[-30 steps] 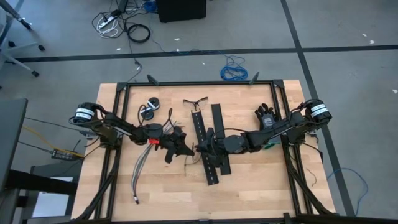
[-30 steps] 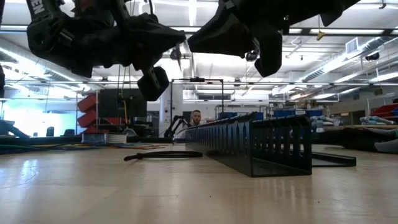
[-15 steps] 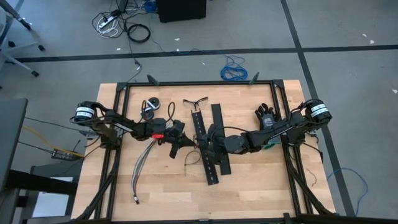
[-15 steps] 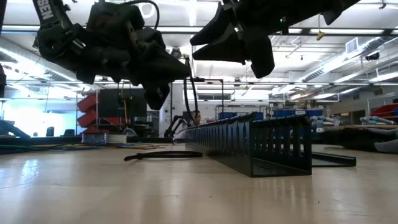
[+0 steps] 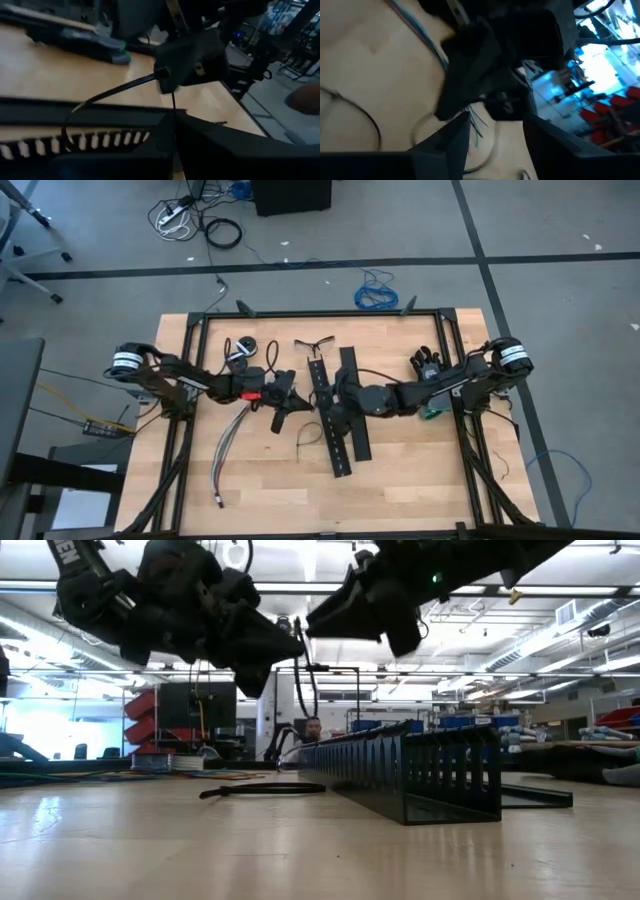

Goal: Ziptie cables
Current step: Wrap the black zip tie on the cable

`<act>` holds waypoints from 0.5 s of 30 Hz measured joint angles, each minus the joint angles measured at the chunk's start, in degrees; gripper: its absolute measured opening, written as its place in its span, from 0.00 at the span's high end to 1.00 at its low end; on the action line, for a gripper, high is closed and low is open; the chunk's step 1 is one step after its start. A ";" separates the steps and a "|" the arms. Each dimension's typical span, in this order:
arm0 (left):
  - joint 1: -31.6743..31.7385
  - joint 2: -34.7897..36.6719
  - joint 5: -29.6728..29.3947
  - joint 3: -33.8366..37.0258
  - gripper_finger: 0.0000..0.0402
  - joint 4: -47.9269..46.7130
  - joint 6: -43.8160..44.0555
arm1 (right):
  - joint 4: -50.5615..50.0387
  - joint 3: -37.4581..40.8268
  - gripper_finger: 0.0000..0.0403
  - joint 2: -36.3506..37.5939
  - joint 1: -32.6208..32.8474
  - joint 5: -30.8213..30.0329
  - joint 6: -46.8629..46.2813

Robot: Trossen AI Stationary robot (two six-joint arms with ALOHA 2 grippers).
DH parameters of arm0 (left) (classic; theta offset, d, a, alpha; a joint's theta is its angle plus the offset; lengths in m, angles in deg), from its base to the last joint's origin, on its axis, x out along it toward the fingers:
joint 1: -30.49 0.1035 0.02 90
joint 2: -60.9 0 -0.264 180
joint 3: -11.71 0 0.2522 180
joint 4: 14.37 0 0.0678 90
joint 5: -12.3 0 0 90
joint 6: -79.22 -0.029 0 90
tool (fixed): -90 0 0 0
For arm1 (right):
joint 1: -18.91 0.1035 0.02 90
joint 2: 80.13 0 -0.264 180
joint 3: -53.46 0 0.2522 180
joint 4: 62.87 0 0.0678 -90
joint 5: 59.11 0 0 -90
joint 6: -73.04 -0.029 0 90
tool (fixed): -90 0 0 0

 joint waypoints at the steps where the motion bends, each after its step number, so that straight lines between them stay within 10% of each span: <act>1: 0.00 1.39 -0.56 0.00 1.00 -1.76 -1.38 | -0.22 0.02 0.58 0.70 -0.07 1.24 -1.52; 15: -1.29 13.60 -15.44 -0.36 1.00 -17.18 -23.61 | -0.65 -0.07 0.62 6.84 -11.07 27.90 -41.14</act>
